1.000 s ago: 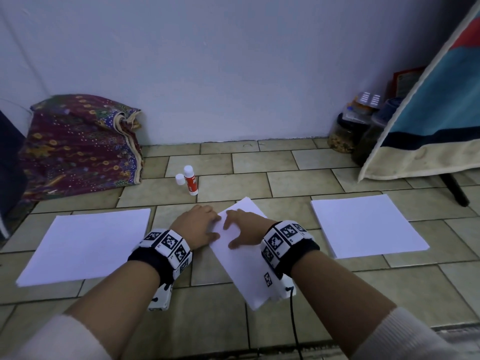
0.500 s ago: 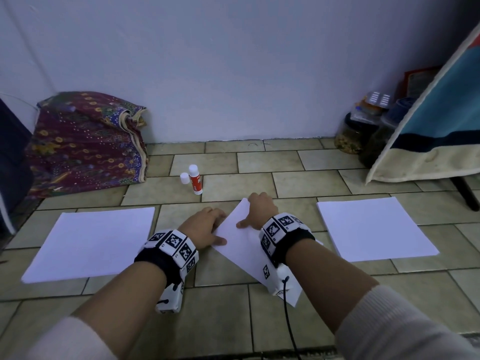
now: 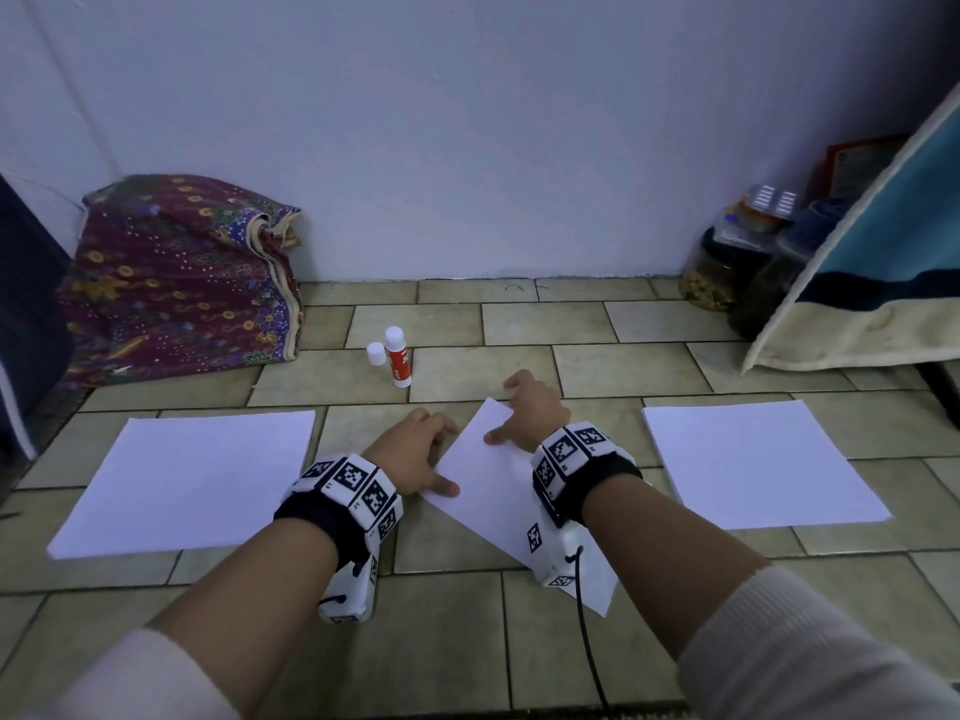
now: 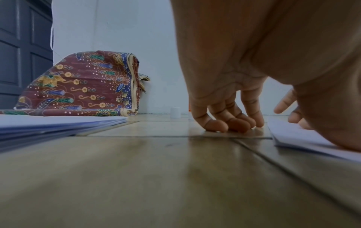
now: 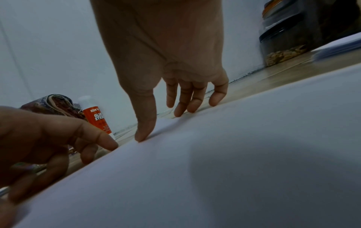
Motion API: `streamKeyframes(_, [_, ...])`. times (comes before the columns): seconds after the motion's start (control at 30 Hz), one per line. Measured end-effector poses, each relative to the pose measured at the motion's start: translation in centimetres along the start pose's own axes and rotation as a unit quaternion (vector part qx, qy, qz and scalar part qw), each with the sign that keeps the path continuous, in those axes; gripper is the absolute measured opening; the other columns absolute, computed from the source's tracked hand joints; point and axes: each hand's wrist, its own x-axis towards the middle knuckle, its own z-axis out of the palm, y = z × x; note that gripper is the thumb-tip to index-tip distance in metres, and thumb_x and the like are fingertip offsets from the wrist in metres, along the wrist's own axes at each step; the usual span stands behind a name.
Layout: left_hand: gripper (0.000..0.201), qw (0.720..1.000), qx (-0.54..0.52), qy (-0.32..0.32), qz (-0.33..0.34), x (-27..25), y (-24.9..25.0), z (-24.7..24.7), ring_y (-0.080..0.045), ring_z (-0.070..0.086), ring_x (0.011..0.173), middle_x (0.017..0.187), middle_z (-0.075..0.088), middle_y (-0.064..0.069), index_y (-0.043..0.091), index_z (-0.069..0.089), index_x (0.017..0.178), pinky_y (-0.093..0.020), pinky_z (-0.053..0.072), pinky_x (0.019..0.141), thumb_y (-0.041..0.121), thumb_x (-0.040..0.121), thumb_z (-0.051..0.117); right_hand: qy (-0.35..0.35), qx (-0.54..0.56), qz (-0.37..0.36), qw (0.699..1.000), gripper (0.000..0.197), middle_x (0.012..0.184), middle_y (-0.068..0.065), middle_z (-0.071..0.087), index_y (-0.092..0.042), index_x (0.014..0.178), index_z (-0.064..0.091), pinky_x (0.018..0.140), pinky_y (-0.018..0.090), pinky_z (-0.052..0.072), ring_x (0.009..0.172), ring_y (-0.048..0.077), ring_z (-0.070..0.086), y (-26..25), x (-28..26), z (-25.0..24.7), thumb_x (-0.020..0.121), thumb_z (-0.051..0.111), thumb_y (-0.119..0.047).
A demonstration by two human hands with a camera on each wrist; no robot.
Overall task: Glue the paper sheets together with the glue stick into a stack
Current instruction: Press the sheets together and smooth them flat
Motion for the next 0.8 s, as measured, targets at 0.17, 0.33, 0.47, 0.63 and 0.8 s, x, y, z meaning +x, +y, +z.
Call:
streamKeyframes(0.17, [0.080, 1.000, -0.004, -0.004, 0.006, 0.2, -0.3, 0.1, -0.009, 0.043, 0.106, 0.122, 0.043, 0.002, 0.020, 0.041, 0.137, -0.023, 0.040, 0.091, 0.032, 0.071, 0.083, -0.028, -0.036, -0.005, 0.999, 0.057, 0.126, 0.000, 0.058, -0.020, 0.126, 0.056, 0.106, 0.041, 0.037, 0.124, 0.022, 0.047, -0.6, 0.0, -0.2, 0.075, 0.080, -0.031])
streamKeyframes(0.33, [0.073, 0.999, -0.032, -0.004, -0.003, 0.4, -0.6, 0.0, -0.014, 0.048, 0.103, 0.111, 0.042, 0.002, 0.020, 0.045, 0.136, -0.024, 0.041, 0.089, 0.038, 0.074, 0.080, -0.040, -0.051, -0.014, 0.998, 0.047, 0.119, 0.002, 0.061, -0.019, 0.115, 0.064, 0.101, 0.042, 0.043, 0.119, 0.022, 0.051, -1.0, -0.1, -0.2, 0.073, 0.081, -0.032])
streamKeyframes(0.47, [0.070, 0.999, -0.044, 0.016, -0.016, 0.6, -0.6, 0.1, -0.013, 0.047, 0.104, 0.115, 0.041, 0.003, 0.018, 0.046, 0.134, -0.024, 0.040, 0.093, 0.034, 0.075, 0.080, -0.029, -0.046, -0.045, 0.997, 0.044, 0.116, 0.004, 0.060, -0.016, 0.110, 0.063, 0.097, 0.041, 0.047, 0.113, 0.023, 0.054, -1.4, -0.4, 0.1, 0.072, 0.082, -0.026])
streamKeyframes(0.63, [0.072, 1.000, -0.023, 0.012, -0.010, 0.6, -0.3, 0.1, -0.011, 0.045, 0.100, 0.110, 0.039, 0.005, 0.021, 0.048, 0.131, -0.023, 0.040, 0.087, 0.026, 0.070, 0.084, -0.045, -0.059, -0.070, 0.995, 0.049, 0.116, 0.009, 0.062, -0.005, 0.115, 0.063, 0.092, 0.036, 0.051, 0.107, 0.024, 0.059, -1.7, -0.4, 0.0, 0.073, 0.082, -0.022])
streamKeyframes(0.8, [0.066, 0.999, -0.018, 0.025, -0.011, 0.5, 0.0, 0.2, -0.012, 0.046, 0.097, 0.107, 0.041, 0.004, 0.020, 0.050, 0.128, -0.023, 0.040, 0.085, 0.025, 0.071, 0.083, -0.041, -0.086, -0.077, 0.992, 0.044, 0.117, 0.008, 0.062, -0.008, 0.115, 0.066, 0.094, 0.038, 0.050, 0.108, 0.025, 0.060, -1.9, -0.2, 0.3, 0.076, 0.080, -0.024])
